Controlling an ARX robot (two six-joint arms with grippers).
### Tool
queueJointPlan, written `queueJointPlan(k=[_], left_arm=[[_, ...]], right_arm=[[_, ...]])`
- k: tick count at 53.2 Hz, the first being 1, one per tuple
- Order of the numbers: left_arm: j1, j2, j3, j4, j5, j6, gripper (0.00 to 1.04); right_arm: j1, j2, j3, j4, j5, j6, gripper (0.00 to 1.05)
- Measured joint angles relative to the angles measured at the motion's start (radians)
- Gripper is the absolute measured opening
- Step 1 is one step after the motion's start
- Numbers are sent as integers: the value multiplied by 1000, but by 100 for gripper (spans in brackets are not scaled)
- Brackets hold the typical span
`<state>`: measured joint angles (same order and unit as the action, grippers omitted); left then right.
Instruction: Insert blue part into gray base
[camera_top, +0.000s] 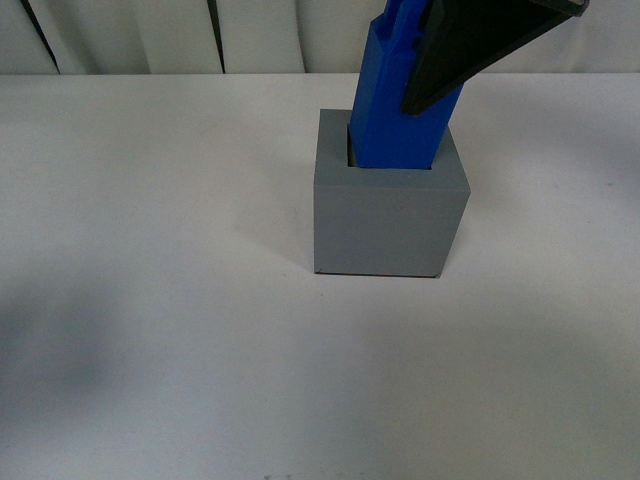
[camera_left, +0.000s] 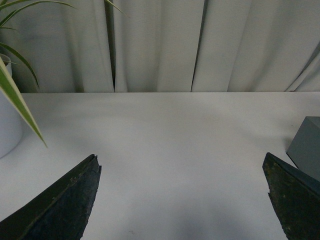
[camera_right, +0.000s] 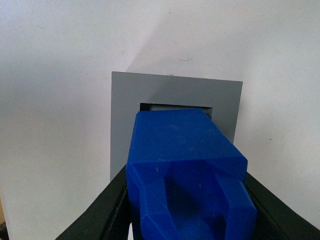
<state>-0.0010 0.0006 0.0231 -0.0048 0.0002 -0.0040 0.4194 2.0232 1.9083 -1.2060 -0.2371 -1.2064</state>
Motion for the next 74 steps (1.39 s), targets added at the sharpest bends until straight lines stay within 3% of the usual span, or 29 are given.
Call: queueJointPlan(k=[53,70,74], left_arm=[[0,0,0,0,0,0,99],[0,0,0,0,0,0,99],[0,0,0,0,0,0,99]], right_arm=[[0,11,0,3,30,-15,47],[-2,12,10,-2,-27,9,93],[-6,11,20,-5,-48,17,99]])
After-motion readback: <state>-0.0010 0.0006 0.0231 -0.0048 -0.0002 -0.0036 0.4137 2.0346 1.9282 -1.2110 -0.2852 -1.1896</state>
